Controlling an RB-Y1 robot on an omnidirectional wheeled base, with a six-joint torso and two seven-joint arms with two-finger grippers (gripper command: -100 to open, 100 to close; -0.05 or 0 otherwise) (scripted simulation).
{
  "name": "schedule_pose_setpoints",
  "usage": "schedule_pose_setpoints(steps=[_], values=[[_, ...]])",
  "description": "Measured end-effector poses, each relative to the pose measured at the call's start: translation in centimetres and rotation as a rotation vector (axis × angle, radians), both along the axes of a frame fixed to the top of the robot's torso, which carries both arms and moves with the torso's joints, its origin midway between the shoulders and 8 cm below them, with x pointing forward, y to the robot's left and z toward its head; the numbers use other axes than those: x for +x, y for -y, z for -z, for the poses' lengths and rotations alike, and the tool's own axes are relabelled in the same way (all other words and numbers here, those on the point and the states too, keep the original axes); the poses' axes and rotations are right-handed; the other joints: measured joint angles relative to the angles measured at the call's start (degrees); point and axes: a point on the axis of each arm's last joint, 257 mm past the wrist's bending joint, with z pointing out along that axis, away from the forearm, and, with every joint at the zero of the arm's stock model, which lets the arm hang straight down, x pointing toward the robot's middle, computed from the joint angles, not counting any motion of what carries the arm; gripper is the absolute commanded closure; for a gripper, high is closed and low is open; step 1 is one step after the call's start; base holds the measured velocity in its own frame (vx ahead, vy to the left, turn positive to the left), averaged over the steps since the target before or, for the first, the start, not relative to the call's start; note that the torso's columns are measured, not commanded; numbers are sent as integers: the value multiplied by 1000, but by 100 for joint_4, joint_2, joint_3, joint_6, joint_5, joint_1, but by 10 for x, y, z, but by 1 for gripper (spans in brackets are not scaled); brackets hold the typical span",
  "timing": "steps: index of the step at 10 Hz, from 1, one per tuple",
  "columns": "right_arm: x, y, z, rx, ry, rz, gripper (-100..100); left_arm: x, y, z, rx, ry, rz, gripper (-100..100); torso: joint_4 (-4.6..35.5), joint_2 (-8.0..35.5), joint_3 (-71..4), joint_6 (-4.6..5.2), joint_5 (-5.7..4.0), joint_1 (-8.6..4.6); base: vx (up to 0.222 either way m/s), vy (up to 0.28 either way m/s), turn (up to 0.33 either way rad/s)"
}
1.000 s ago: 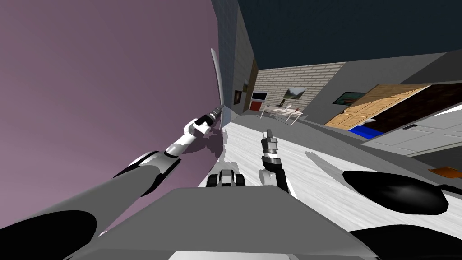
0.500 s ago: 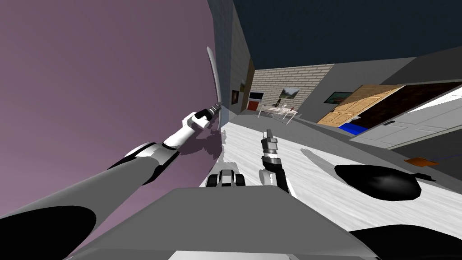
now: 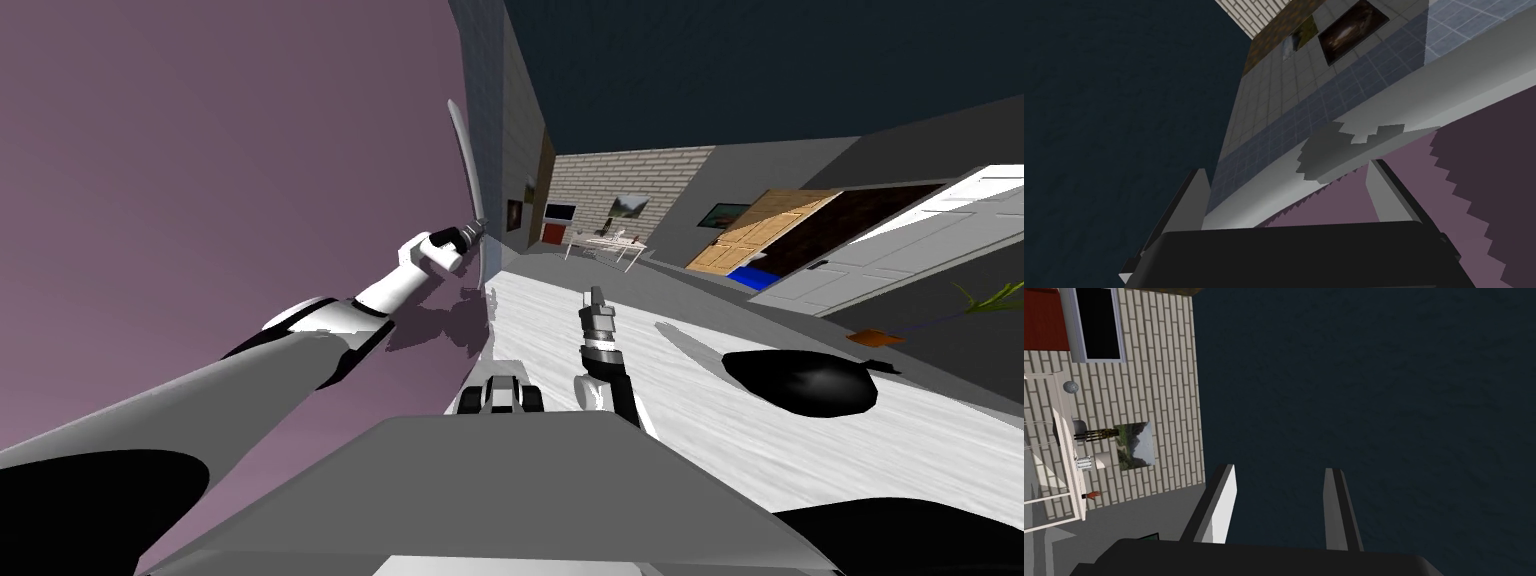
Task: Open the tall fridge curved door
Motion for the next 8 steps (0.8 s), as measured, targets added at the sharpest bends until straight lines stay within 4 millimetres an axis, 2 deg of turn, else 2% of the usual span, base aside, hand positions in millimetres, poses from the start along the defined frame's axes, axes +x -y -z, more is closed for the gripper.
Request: schedule_pose_setpoints(steps=[3,5,7,8], values=[[0,0,0,0,0,0,0,12,-23,-19,31,-10,-58,-100,-8,-18,-12,1,0,0,11,18,-71],[0,0,0,0,0,0,0,15,-29,-26,40,-14,-78,-100,-5,-3,-3,-2,2,4,-16,0,-103],[0,0,0,0,0,0,0,25,-60,-24,43,-19,-123,-100,-8,-4,-5,18,0,3,-69,3,-354],[0,0,0,0,0,0,0,29,-82,-24,43,-23,-151,-100,-5,-3,-4,5,-1,0,-80,4,-314]])
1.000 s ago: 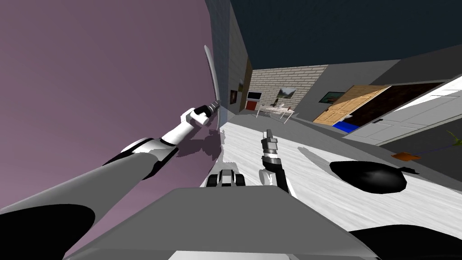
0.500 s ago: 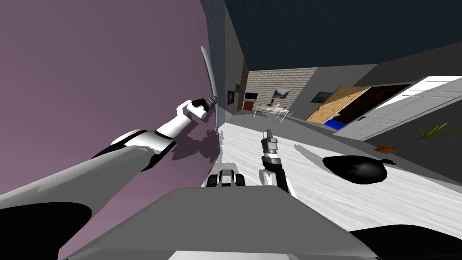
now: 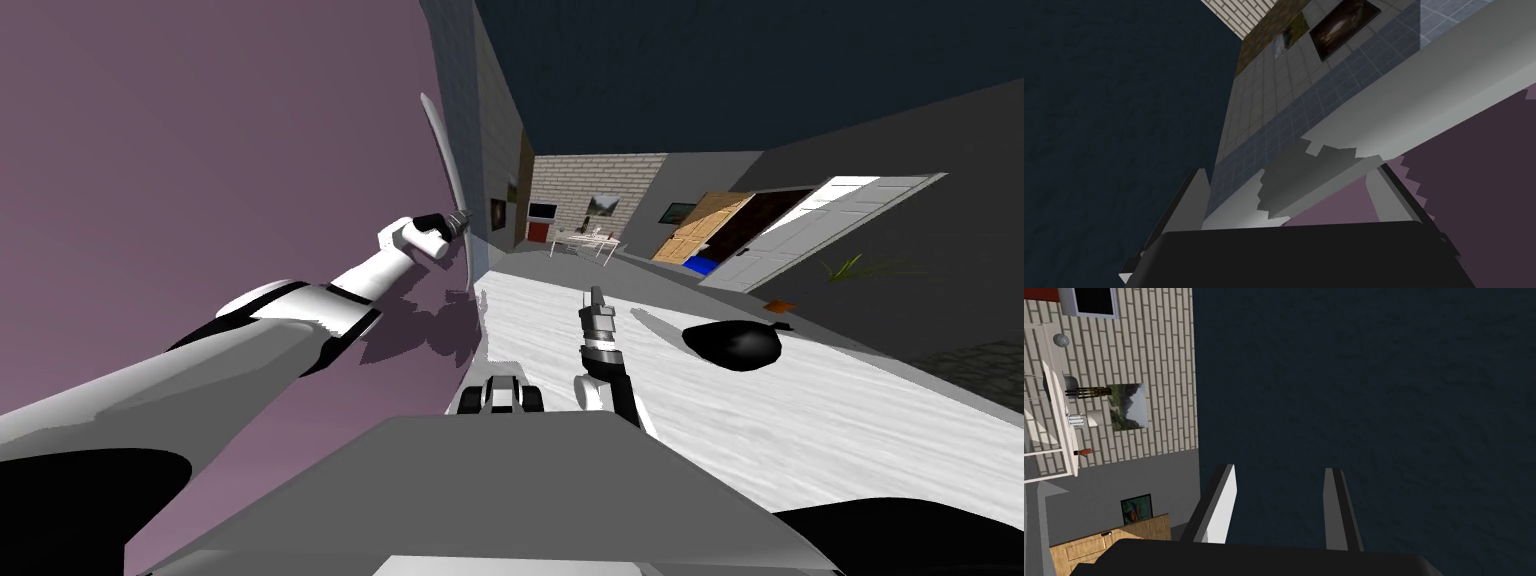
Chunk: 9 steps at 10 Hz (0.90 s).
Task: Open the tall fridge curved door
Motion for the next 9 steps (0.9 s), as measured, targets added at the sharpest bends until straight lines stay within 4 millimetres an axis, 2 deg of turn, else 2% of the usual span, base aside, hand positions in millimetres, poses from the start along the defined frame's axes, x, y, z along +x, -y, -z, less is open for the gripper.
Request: schedule_pose_setpoints(steps=[3,4,6,7,8,9], values=[[0,0,0,0,0,0,0,7,-64,0,3,-2,-92,-100,0,1,3,0,-2,-10,-73,-2,-297],[0,0,0,0,0,0,0,9,-93,-2,0,-3,-124,-100,3,4,3,-7,0,-1,-73,-5,-275],[0,0,0,0,0,0,0,12,-133,-6,0,-1,-188,-100,4,9,8,0,-2,-6,-68,-3,-339],[0,0,0,0,0,0,0,9,-155,-11,1,5,-220,-100,6,10,9,6,-5,-12,-33,1,-70],[0,0,0,0,0,0,0,9,-157,-12,1,4,-223,100,3,1,5,-5,-3,-9,15,-4,218],[0,0,0,0,0,0,0,7,-151,-7,6,2,-214,100,7,8,15,-30,19,22,64,-20,307]])
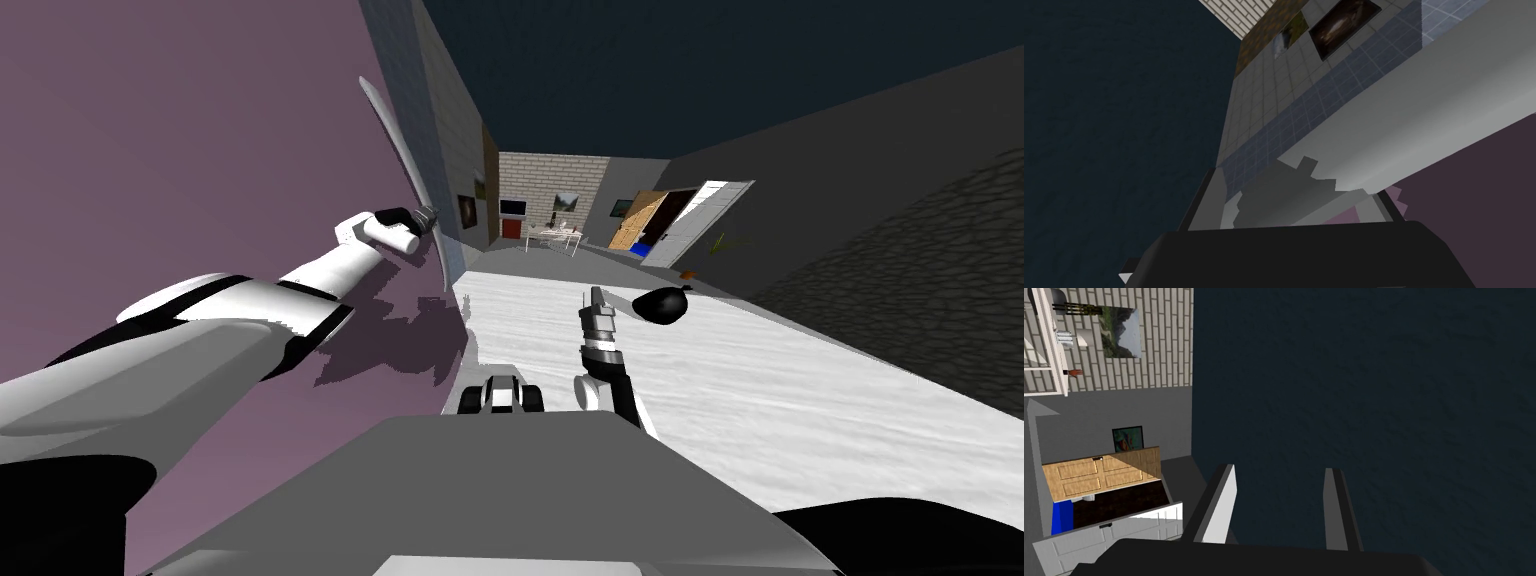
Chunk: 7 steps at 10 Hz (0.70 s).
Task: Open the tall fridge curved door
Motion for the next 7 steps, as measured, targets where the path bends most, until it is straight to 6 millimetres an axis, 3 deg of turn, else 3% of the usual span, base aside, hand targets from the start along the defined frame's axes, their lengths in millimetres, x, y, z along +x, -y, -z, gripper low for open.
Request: schedule_pose_setpoints(steps=[6,7], values=[[0,0,0,0,0,0,0,-6,126,-1,0,12,182,100,-8,41,17,-12,25,72,81,2,313],[0,0,0,0,0,0,0,-7,149,2,-1,12,213,100,-20,31,18,-13,36,73,44,4,108]])
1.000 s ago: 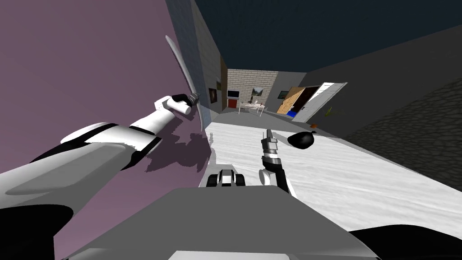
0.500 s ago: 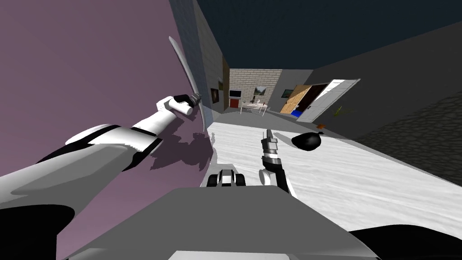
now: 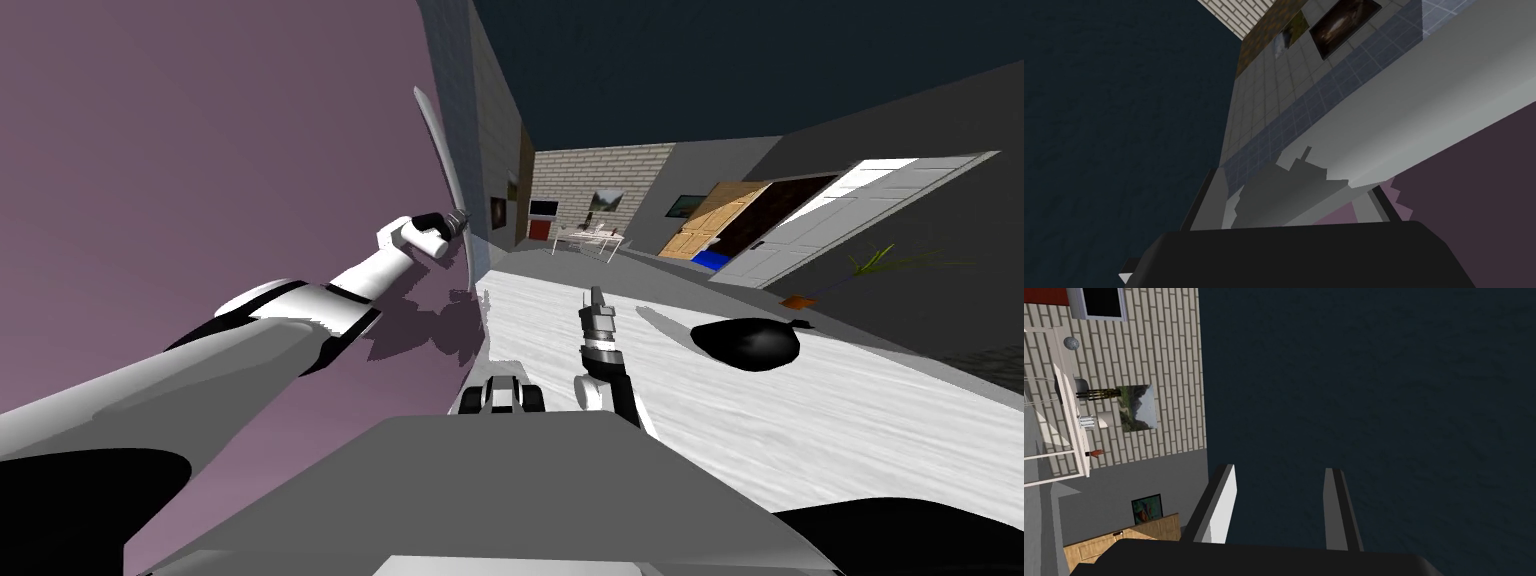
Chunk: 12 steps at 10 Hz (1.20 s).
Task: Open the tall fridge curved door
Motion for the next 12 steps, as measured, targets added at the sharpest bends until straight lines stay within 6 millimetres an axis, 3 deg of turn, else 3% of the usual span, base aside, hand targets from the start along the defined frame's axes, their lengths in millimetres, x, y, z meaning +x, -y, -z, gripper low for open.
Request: schedule_pose_setpoints(steps=[2,3,5,10,12], values=[[0,0,0,0,0,0,0,-6,26,-1,1,-1,32,100,11,-2,-3,8,-3,4,46,-2,259],[0,0,0,0,0,0,0,-12,48,-1,-1,3,61,100,7,-2,6,-11,13,19,40,-24,46],[0,0,0,0,1,0,0,-14,61,-7,4,8,83,100,16,29,-1,61,-29,-18,-137,-70,-81],[0,0,0,0,1,0,0,-41,136,-6,6,-8,223,100,50,-11,-28,54,-39,-24,-166,-61,-74],[0,0,0,0,0,0,0,-52,153,-4,3,-13,258,100,45,-24,-28,48,-27,-4,-111,-40,-48]])
